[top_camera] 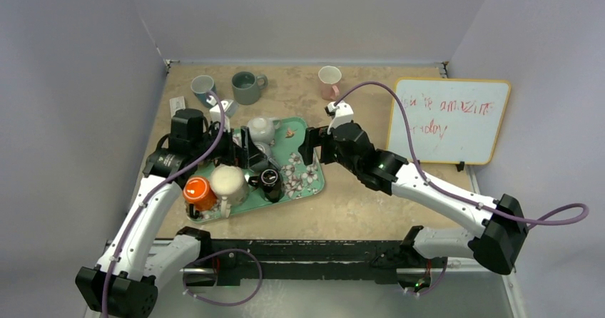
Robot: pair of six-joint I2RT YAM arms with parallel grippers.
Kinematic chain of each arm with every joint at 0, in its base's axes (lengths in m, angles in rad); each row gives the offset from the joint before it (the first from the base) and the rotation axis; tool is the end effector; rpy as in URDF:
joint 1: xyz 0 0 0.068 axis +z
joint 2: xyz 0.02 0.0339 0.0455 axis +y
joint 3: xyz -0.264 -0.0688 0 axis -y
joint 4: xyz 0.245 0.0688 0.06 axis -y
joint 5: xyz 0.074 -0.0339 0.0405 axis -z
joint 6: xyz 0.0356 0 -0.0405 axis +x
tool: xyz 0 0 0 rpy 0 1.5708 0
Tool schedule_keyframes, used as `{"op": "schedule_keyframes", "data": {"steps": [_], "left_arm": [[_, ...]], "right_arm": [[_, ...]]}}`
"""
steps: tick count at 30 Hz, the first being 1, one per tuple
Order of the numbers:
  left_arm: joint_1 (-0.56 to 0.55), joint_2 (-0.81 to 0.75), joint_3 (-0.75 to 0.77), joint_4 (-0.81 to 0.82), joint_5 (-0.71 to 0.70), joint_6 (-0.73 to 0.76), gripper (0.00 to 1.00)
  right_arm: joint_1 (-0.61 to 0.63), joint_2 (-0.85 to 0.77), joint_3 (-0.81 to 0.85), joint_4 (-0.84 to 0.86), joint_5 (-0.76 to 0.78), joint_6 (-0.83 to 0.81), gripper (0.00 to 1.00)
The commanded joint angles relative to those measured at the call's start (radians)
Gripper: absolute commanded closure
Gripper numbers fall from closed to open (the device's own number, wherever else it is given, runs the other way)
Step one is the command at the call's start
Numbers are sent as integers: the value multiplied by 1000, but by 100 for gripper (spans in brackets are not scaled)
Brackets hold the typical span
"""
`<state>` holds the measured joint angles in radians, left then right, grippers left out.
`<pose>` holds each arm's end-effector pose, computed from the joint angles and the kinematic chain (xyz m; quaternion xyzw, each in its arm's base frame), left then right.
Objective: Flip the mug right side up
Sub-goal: Turn over the cup on the tray.
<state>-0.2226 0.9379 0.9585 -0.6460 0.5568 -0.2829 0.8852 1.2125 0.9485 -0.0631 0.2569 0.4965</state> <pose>0.1832 -0.0607 0.3304 0.0993 0.8594 -0.3464 0.3627 0.1857 0.2128 0.3199 -0.0825 0.8053 0.2879 0.5116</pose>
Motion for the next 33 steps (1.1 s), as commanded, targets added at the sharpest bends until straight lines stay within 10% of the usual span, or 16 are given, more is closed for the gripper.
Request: {"op": "schedule_keyframes", "data": {"steps": [1,8,20,33], "left_arm": [[6,-32,-30,37,56,-30,0],[6,-70,-77,44,53,-39,1],[6,-170,-75,-2,-131,-30,2],[6,-248,-107,-30,-156,-51,0]], "right_arm": [[-2,21,42,-13,121,-90,1],[-61,109,128,-57,143,-254,1],[-262,278,105,118,-275,-603,3],[-297,554,348,78,-722,-873,30]]}}
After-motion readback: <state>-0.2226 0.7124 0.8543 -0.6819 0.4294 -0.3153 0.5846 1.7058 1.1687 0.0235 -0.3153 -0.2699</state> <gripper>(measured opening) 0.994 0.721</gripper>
